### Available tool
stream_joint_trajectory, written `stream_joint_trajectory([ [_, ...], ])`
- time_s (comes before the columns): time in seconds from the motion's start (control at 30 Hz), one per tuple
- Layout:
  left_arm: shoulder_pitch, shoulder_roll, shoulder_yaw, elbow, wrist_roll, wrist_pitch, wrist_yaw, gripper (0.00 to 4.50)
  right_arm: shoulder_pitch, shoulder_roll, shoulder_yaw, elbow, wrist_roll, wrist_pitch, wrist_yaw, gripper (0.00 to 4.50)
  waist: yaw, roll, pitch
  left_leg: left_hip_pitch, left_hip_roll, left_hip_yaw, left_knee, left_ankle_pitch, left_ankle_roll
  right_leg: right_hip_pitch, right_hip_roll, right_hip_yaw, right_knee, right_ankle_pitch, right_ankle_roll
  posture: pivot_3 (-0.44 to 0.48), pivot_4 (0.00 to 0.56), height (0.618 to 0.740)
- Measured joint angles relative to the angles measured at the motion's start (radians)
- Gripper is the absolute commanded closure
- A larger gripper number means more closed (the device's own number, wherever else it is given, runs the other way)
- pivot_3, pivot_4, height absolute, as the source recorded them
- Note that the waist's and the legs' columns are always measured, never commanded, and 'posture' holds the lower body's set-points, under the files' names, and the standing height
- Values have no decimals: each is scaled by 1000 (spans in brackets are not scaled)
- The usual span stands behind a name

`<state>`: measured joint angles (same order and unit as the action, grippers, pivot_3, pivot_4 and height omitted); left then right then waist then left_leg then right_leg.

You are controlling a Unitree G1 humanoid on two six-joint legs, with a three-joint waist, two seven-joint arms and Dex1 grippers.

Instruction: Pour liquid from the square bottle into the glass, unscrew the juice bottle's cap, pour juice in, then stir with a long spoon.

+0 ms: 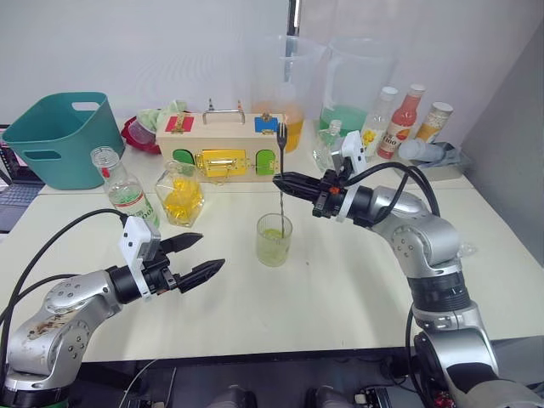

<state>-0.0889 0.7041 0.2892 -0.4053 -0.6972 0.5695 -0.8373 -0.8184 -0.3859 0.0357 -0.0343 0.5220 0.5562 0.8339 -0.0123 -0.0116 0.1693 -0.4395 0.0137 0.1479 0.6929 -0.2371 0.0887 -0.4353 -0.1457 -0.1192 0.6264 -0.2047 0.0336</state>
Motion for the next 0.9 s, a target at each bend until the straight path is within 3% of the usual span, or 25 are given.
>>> stream_joint_trajectory([
  [0.17,-11,1,-11,25,14,-5,-6,41,0,-19,18,-2,-76,-71,-8,4500,0,0,0,0,0,0,0,-1,-2,0,0,0,0,0,0,0,150,733],
  [0.5,-14,1,-25,26,29,-23,-10,41,-1,59,33,55,-118,-150,-19,4500,-1,0,0,0,0,0,0,0,-2,0,0,0,0,0,0,0,150,733],
  [0.63,-14,1,-34,27,34,-29,-10,41,-25,111,33,51,-96,-122,-36,4500,-3,0,0,0,0,0,0,0,-2,-1,0,0,2,0,-1,0,150,733],
  [0.9,-15,1,-43,29,51,-39,-14,41,-29,113,33,-36,-25,5,-39,4500,-2,0,0,0,0,0,0,0,-3,-1,0,0,2,-1,-1,0,150,733],
])
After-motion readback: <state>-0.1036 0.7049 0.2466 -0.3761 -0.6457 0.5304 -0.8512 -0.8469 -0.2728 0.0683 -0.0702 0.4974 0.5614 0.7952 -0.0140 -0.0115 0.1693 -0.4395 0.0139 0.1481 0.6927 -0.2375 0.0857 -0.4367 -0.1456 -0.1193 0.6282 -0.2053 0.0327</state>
